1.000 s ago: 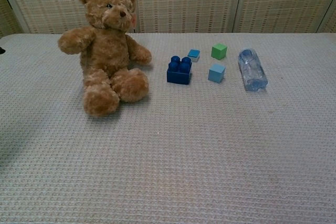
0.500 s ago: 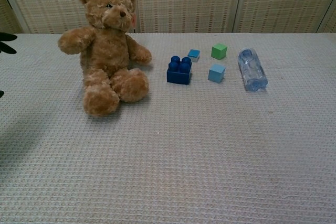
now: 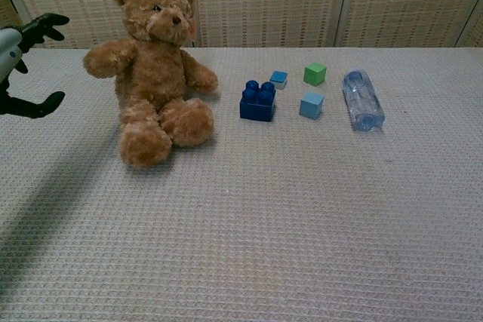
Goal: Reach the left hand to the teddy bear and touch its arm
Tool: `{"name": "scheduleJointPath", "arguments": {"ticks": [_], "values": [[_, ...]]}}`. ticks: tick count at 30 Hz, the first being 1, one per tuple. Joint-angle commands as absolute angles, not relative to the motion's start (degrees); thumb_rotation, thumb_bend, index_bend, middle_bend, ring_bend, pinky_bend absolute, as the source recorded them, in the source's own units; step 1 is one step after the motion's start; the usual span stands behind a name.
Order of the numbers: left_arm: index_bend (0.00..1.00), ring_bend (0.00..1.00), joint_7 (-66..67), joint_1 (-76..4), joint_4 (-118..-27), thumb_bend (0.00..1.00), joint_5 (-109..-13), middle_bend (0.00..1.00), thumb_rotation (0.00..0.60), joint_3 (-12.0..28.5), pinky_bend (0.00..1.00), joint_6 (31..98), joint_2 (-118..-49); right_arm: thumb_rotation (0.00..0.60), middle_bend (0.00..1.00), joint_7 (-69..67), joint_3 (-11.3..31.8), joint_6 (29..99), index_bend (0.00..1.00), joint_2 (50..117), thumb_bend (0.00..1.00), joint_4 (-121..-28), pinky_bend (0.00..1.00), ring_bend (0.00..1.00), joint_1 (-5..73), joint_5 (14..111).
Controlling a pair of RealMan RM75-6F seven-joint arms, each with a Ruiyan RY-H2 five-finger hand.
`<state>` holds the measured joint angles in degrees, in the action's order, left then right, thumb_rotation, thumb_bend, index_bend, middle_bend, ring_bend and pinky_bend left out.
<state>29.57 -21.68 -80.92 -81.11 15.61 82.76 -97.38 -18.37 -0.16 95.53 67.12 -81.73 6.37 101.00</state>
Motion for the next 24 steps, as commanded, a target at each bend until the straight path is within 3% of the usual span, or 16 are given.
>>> {"name": "scheduleJointPath", "arguments": {"ticks": [1,16,24], "values": [[0.02,0.14,33.2,-24.5,-79.3,0.38,-77.1,0.13,0.6,18.4,0.37,80.3,-99.9,0.6,0.07,-18.5,-0.1,95.6,0.0,67.1,0.13,-81.7,0.18,0.0,6.4,100.9],[0.06,0.15,42.3,-32.8,-74.0,0.38,-64.1,0.14,0.6,25.7,0.38,77.7,-107.4,0.6,0.07,-18.6,-1.2,93.2,0.0,66.3,0.13,-82.4,0.18,0.0,7.2,101.0],[0.18,0.24,39.7,-35.9,-68.6,0.37,-63.4,0.26,0.6,27.8,0.42,81.4,-111.8,0.6,0.07,-19.1,-1.1,93.3,0.0,65.9,0.13,-82.9,0.18,0.0,7.2,100.5]]}}
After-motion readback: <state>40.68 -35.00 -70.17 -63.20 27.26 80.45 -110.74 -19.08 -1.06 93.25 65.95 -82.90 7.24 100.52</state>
